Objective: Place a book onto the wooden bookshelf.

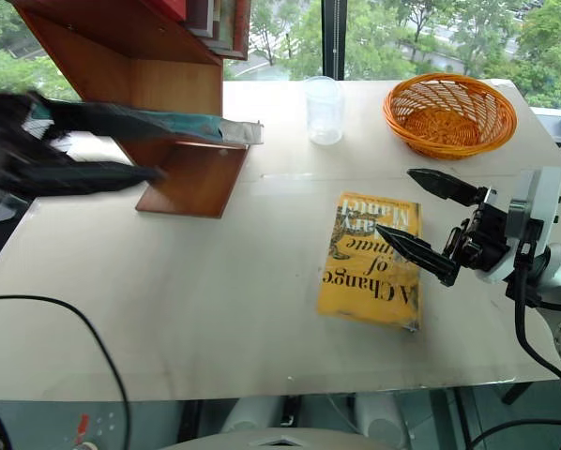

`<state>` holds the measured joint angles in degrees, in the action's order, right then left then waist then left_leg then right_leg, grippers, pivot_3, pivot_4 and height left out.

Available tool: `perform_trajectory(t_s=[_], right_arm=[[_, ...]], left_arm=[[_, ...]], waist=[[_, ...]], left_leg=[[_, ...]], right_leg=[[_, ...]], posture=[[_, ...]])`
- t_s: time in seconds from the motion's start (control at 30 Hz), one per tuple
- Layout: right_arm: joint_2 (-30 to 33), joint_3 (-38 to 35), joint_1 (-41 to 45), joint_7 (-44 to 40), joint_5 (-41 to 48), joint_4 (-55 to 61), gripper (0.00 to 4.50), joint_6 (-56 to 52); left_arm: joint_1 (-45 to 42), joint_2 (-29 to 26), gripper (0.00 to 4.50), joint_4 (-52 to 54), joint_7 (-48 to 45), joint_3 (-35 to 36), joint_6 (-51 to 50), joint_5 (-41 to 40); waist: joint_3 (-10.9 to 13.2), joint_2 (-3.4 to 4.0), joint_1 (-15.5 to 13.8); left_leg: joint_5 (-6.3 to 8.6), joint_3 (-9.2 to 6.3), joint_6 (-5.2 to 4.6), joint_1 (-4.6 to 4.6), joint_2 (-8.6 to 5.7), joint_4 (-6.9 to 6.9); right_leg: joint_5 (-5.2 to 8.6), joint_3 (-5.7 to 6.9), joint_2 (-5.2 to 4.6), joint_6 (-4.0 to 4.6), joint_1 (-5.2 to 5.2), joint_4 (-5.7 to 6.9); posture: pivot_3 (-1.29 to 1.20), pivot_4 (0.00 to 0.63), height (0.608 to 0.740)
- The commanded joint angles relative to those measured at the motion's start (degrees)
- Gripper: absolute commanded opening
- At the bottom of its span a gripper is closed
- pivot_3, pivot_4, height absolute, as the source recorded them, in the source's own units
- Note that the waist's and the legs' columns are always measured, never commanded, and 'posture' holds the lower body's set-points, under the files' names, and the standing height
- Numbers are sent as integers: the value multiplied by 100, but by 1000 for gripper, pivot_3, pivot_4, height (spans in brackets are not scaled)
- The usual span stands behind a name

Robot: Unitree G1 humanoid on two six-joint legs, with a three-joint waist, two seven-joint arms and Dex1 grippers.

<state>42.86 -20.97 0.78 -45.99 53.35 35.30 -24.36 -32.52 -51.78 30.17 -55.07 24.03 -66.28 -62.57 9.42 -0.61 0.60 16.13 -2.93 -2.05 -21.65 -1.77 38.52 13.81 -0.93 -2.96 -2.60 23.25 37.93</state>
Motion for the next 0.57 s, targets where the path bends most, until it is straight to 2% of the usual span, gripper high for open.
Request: perform_trajectory(t_s=[0.03,0.07,0.13,0.2,0.33,0.47,0.57], right_arm=[[168,-363,-713,-42,-554,44,4500,60],[237,-540,-958,-133,-668,-93,4500,76],[359,-875,-1473,-337,-1045,-257,4500,215],[395,-1191,-2052,-497,-1449,-352,4500,363],[239,-1885,-2845,-730,-1641,-472,4500,512],[121,-2221,-3225,-932,-1659,-610,4500,565],[109,-2198,-3290,-1015,-1767,-731,4500,641]], left_arm=[[1036,875,2984,817,1321,-532,633,712],[1295,988,2984,954,1387,-674,924,1004],[1745,1225,2984,884,1583,-627,1152,1151],[2402,1130,2984,704,1378,-651,1697,1673],[3497,877,2984,158,768,-413,2493,2203],[3980,647,2984,-165,384,-352,2964,2479],[3953,614,2984,-263,330,-422,3078,2506]], waist=[[24,-63,-24],[33,-91,-20],[30,-96,-27],[6,-58,-50],[5,-53,-58],[2,-48,-101],[2,-48,-134]], left_leg=[[-2,-6,4,-11,-1,4],[-13,-11,22,-28,1,8],[-22,-13,39,-46,2,11],[-21,3,37,-34,-3,6],[-6,14,12,-11,2,-20],[-4,11,9,-11,6,-19],[-4,13,7,-10,6,-11]], right_leg=[[-1,3,2,1,5,3],[-2,3,8,3,20,6],[-9,2,11,11,38,-1],[-8,-6,-3,11,28,-8],[-5,-12,3,12,21,-14],[-3,-8,6,16,18,-15],[7,-8,1,37,9,-23]], posture=[[0,150,740],[0,150,740],[0,150,740],[0,150,740],[0,150,740],[0,150,740],[0,150,740]])
